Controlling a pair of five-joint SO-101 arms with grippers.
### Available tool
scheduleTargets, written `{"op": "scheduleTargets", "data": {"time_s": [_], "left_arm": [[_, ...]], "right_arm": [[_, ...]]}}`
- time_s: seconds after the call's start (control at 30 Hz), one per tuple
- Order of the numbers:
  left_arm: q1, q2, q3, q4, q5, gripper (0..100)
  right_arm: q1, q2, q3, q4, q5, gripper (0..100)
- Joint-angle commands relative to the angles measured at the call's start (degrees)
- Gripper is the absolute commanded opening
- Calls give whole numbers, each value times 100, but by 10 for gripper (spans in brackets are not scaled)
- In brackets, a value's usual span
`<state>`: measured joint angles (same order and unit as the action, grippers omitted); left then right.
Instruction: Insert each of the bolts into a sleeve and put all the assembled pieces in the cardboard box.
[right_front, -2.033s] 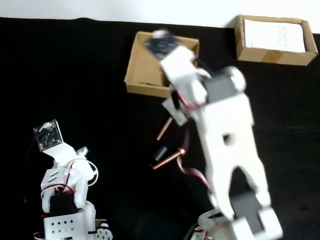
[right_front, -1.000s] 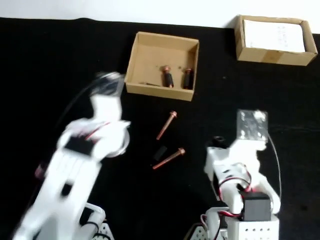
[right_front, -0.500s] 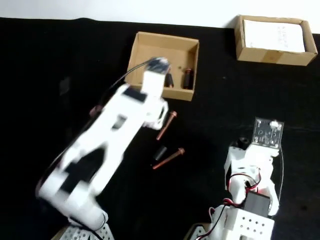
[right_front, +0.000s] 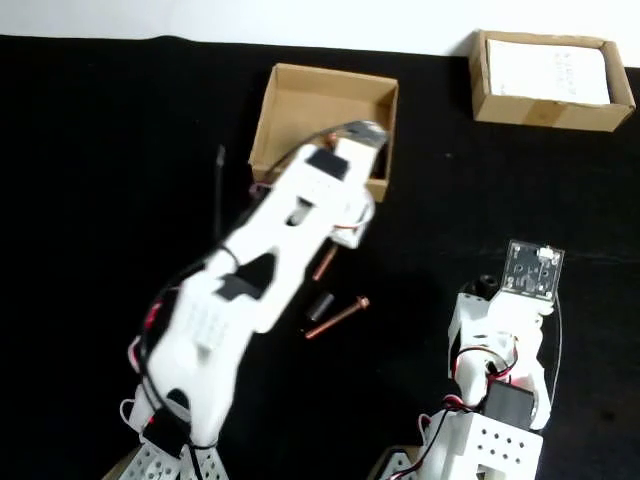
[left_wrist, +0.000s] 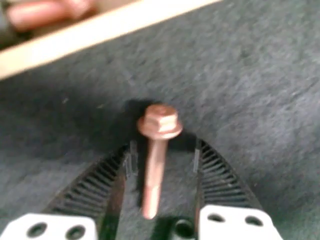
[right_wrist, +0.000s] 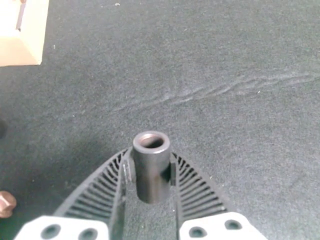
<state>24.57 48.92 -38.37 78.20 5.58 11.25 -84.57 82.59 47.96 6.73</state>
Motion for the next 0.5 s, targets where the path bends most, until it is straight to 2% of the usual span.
{"op": "scheduleTargets", "data": {"time_s": [0.0,0.1,0.2,0.27,0.47], "left_arm": [[4,435,-910,114,-26,192],[-145,919,-1402,114,-35,144],[-312,1305,-1903,149,-404,0],[-400,1446,-2149,325,-527,23],[-418,1587,-2695,1143,-545,9]], "right_arm": [[40,-75,-13,-110,53,7],[57,-75,-13,-110,53,7],[66,-75,-13,-110,53,7],[66,-75,-13,-110,53,7],[66,-75,-57,-110,53,7]]}}
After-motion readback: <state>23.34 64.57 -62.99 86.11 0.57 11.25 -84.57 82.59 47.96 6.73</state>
